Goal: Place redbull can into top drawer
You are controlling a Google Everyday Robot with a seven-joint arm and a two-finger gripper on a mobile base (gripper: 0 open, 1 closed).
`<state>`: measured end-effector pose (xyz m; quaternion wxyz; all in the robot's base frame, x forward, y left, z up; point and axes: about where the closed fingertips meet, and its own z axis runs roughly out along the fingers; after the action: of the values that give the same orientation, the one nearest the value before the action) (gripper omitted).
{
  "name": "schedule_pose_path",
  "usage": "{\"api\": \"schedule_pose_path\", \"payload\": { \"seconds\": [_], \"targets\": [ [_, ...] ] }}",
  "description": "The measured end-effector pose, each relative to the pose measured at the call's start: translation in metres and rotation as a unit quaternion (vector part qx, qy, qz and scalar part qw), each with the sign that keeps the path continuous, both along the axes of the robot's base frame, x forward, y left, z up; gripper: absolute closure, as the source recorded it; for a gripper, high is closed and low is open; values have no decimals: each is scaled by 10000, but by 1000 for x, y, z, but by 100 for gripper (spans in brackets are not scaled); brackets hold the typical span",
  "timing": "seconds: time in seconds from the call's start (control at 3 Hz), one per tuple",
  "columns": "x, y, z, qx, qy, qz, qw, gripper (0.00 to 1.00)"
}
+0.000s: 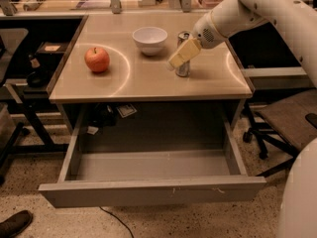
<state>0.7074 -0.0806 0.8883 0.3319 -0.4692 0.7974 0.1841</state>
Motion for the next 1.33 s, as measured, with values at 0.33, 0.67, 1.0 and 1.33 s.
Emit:
{"api": "schedule_pose_path", "payload": {
  "seconds": [0.33, 0.67, 1.0, 1.33],
  "targets": [
    [0, 0, 0, 1, -3, 1, 10000, 18],
    [0, 0, 0, 1, -2, 2, 10000, 42],
    [0, 0, 0, 1, -2, 2, 10000, 64],
    [0, 0, 0, 1, -2, 2, 10000, 88]
  ]
}}
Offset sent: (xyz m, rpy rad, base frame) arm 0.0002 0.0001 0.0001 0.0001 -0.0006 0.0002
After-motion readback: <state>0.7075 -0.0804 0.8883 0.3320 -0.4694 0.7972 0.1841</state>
